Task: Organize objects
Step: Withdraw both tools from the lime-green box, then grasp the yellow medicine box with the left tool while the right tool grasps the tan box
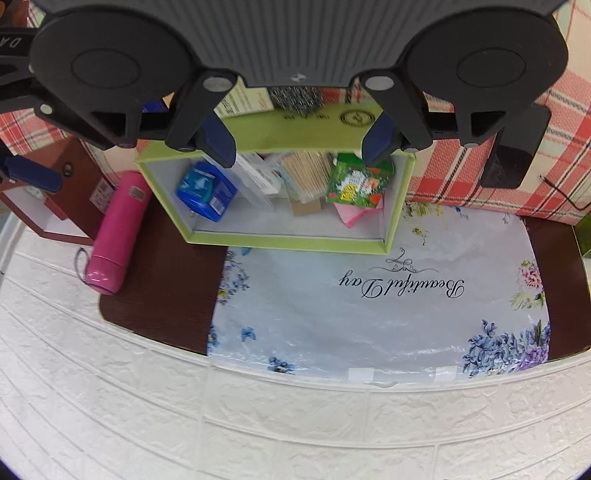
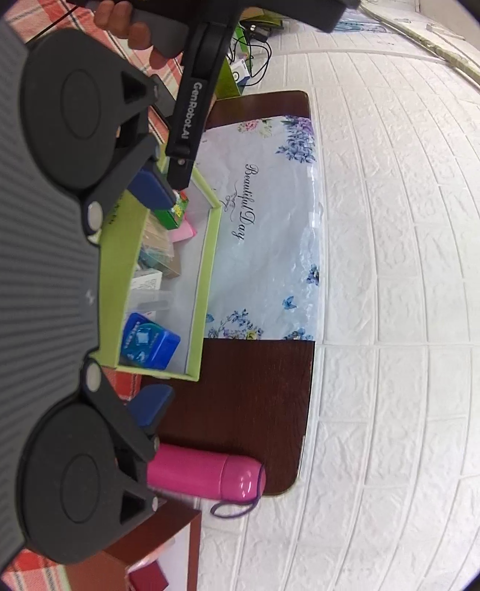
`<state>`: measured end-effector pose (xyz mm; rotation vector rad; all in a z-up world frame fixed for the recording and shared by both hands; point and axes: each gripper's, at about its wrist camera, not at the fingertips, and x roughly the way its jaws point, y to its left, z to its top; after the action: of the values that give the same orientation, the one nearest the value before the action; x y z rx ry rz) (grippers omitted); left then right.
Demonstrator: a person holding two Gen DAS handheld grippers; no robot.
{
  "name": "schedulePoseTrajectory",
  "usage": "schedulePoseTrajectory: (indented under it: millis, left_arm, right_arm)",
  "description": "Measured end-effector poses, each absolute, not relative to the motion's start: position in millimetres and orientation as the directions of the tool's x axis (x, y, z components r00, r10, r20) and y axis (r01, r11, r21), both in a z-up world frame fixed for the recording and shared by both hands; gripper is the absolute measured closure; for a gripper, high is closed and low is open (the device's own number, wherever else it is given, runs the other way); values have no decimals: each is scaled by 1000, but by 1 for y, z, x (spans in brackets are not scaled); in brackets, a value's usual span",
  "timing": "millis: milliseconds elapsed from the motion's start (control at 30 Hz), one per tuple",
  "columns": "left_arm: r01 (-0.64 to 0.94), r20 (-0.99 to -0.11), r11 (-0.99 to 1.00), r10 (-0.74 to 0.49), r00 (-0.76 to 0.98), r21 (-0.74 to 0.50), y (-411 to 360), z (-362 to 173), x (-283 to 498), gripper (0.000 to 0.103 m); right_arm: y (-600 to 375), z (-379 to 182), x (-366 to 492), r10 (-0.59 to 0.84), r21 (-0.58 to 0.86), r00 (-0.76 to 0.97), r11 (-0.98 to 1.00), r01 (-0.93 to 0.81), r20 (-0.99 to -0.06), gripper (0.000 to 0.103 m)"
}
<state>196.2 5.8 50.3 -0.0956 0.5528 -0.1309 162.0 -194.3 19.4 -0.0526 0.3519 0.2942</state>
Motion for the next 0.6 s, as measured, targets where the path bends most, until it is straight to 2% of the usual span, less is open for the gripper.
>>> schedulePoseTrajectory:
  millis: [200,433,600]
  left_arm:
    - [117,-537,983,-174,825,-139,2,21,156,25]
    - [109,-629,974,-213,748,-199,-3,-24,137,25]
    - [113,-637,979,-197,745,-170,-22,-28,145,25]
  right_arm:
    - [-202,-10,108,229,19,899,971,-240,-373,0]
    - [-202,-71,70,176,48,860,983,-175,-478,0]
    - [-200,-89,60,163,53,837,986,-159,-522,0]
